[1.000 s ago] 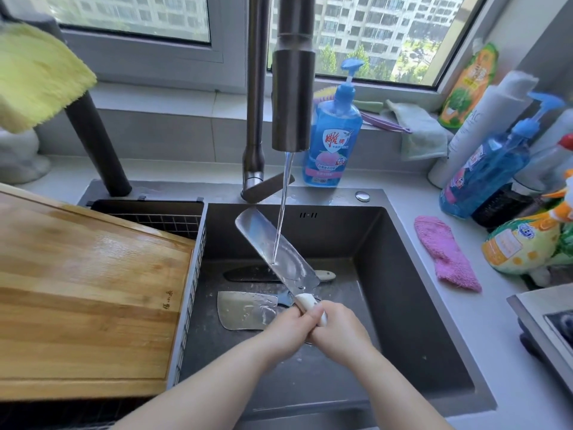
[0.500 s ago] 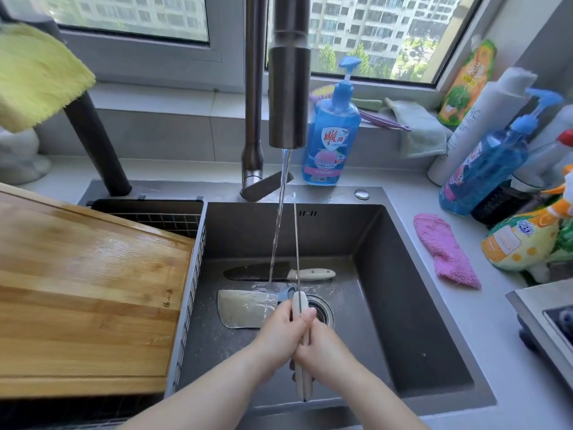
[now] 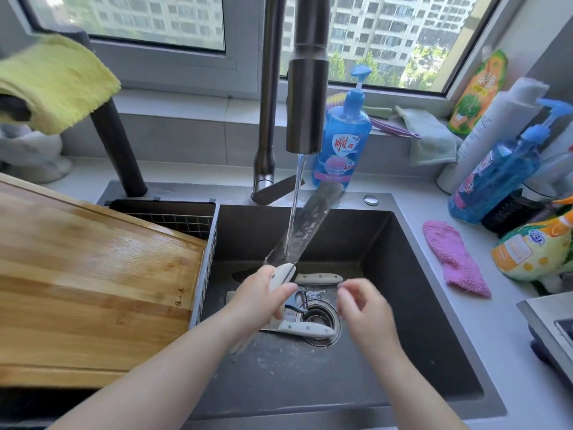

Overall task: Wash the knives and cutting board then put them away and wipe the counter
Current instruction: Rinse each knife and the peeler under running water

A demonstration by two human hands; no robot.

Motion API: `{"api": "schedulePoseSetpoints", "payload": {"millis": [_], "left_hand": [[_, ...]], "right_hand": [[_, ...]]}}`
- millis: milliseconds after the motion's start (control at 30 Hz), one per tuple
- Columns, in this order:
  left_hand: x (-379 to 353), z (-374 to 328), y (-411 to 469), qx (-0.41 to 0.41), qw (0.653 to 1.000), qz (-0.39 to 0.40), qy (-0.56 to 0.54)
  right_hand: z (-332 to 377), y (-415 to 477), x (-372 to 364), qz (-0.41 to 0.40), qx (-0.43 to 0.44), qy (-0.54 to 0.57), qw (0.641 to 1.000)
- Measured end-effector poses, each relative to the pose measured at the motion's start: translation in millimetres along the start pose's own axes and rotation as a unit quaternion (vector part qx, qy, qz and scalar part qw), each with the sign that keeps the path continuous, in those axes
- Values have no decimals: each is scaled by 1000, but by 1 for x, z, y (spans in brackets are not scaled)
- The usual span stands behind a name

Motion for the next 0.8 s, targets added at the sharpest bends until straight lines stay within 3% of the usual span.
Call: {"api": "schedulePoseSetpoints", "payload": {"millis": [33,100,167,233,300,367,500,700,800], "left_hand": [[7,-1,-2,-4,999,-18,44],[18,-2,-4,-9,990,-50,129],[24,-2,-8,-15,975,-69,210],[28,-1,-11,-23,958,-82,275],[30,2,-13,-30,940,-88,327],[32,8,-13,-31,927,-93,363],[30,17,-14,-30,910,-94,402],[25,15,-8,-54,896,-101,430],[28,18,-8,-59,893,-107,432]], "right_hand": [[19,5,13,-62,62,-16,996],[58,7,14,-107,207,-90,968],[86,1,-21,-50,345,-197,916],[89,-6,-62,52,409,-277,868],[72,-2,-90,154,381,-354,840],[60,9,-94,185,344,-391,834],[20,40,-75,214,181,-391,877],[43,2,-119,307,262,-300,865],[19,28,-89,243,211,-326,889]]}}
Point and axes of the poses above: each hand's wrist, its own y-axis towards the middle knuckle, its own x-axis out of the back of the hand, z = x × y, the point moved 10 cm from there along y, towards the middle knuckle, and after that the axes turned 8 degrees about x, right-handed, at the moved point
